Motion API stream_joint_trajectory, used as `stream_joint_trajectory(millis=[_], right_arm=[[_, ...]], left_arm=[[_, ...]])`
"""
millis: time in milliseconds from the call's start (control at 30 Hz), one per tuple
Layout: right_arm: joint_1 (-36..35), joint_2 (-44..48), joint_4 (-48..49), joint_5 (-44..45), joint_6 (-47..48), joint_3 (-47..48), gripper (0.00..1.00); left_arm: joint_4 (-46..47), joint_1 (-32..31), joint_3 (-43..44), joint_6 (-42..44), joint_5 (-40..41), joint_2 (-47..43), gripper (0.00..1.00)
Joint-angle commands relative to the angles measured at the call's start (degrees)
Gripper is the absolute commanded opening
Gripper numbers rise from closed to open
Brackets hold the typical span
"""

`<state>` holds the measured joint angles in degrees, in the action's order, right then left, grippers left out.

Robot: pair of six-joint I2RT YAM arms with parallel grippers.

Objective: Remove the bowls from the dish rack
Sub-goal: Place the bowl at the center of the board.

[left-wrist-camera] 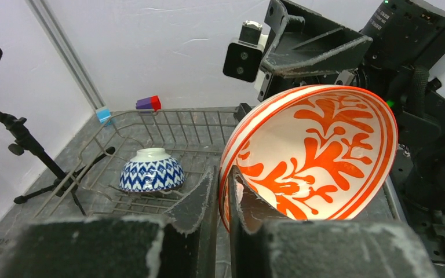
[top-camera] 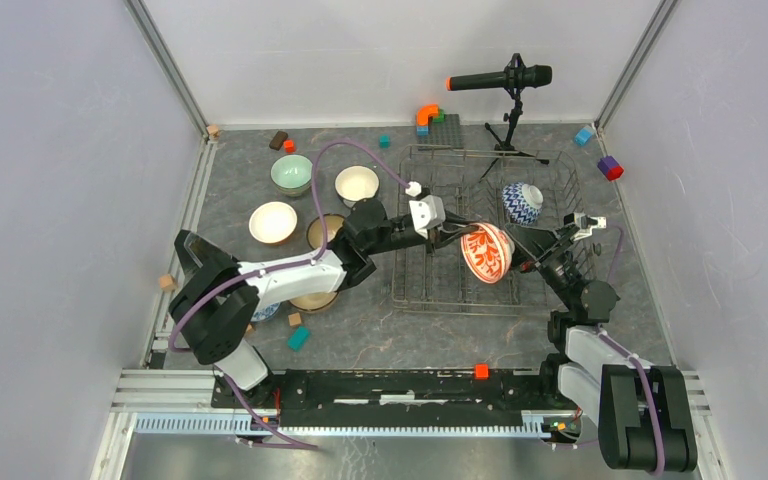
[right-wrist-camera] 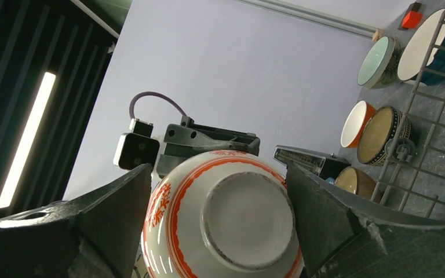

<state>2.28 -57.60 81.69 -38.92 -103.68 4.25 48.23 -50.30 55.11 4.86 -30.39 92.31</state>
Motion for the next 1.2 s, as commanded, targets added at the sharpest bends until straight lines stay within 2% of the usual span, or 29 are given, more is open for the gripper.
stream_joint_trajectory(millis=[0, 100, 233, 400, 533, 800, 900, 967, 1033, 1167], right_arm=[[-0.26, 0.81, 3.31, -0.55, 0.37, 0.71, 0.92], [-0.26, 0.89, 3.01, -0.33, 0.49, 0.65, 0.98], [-0.01, 1.64, 1.29, -0.17, 2.31, 1.34, 0.98], [0.18, 2.65, -5.86, -1.81, 8.62, 5.16, 0.98], [0.18, 1.95, -5.96, -2.14, 8.94, 6.02, 0.98], [0.18, 1.49, -10.82, -3.35, 13.69, 8.58, 0.98], [0.18, 1.68, -13.9, -3.55, 16.5, 9.8, 0.98], [0.18, 2.37, -18.06, -2.85, 19.52, 10.92, 0.98], [0.18, 3.75, -26.84, -1.57, 25.05, 13.29, 0.98], [-0.7, 6.84, -53.38, 5.2, 43.27, 23.52, 0.98]], left_arm=[[3.94, -0.32, -0.08, -1.3, -0.35, -2.54, 0.02], [4.11, -0.32, -0.59, -1.6, 0.45, -3.05, 0.02], [3.45, -0.32, -2.2, -1.38, 2.36, -5.02, 0.02], [-0.71, -0.29, -4.53, 0.02, 4.69, -9.99, 0.02], [-3.07, -0.32, -6.16, 0.7, 6.23, -13.0, 0.02], [-4.71, -0.32, -9.1, -4.31, 12.56, -18.25, 0.02], [-9.05, -0.32, -9.75, -4.31, 15.59, -21.72, 0.02], [-12.36, -0.28, -10.6, -6.28, 18.41, -24.71, 0.02], [-15.7, -0.31, -11.63, -7.41, 22.28, -28.25, 0.02], [-33.78, -0.26, -7.95, -13.37, 36.19, -34.79, 0.02]])
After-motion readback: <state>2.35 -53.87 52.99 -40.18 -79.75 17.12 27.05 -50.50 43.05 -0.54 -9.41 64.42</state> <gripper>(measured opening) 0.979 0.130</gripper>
